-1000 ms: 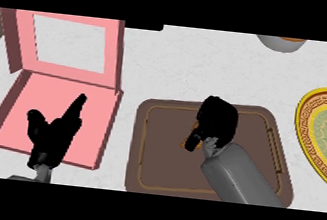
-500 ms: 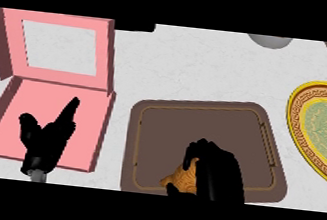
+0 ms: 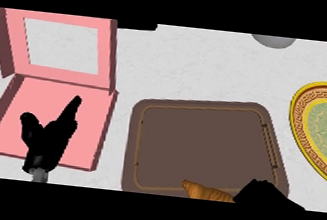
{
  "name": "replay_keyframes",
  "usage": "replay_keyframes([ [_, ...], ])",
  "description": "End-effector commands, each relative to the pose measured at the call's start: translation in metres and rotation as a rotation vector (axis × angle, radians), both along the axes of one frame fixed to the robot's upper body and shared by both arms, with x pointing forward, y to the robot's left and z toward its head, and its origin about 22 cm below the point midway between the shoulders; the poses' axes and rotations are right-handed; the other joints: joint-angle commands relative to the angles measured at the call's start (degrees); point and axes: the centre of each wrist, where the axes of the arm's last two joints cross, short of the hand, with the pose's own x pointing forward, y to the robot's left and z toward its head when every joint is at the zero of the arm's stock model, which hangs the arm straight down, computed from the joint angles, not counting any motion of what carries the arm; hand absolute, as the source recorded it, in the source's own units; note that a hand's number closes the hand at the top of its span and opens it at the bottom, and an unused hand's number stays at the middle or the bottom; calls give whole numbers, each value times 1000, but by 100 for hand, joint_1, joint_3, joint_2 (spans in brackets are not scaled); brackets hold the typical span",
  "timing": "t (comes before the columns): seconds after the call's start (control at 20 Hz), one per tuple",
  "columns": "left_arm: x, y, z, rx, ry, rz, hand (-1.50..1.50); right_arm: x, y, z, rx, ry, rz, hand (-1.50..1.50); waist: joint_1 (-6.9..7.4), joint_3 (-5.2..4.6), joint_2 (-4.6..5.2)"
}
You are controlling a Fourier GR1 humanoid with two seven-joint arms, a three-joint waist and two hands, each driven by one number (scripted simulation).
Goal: Pick the croissant from the tray and place it in the plate
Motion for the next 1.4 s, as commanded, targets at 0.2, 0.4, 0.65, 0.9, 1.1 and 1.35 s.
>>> replay_keyframes([
  [0.2, -4, -12, 2, -2, 36, -36, 0, 8, -59, 9, 206, -144, -216, 150, 181, -31, 78],
  [0.4, 1, -4, -6, -10, 39, -37, 0, 17, -94, 11, 228, -233, -265, 150, 148, -27, 88],
  [0.65, 4, -20, -7, -11, 38, -44, 0, 51, -150, 2, 174, -275, -359, 150, 170, -26, 89],
  [0.9, -3, -5, -11, -25, 24, -48, 0, 80, -201, -29, 161, -284, -456, 150, 249, -21, 93],
  [1.1, 5, -13, -10, -21, 40, -66, 0, 109, -242, -22, 171, -292, -452, 150, 288, -15, 110],
  [1.35, 4, 5, -19, -20, 37, -57, 0, 127, -283, -40, 196, -309, -413, 150, 280, -27, 116],
])
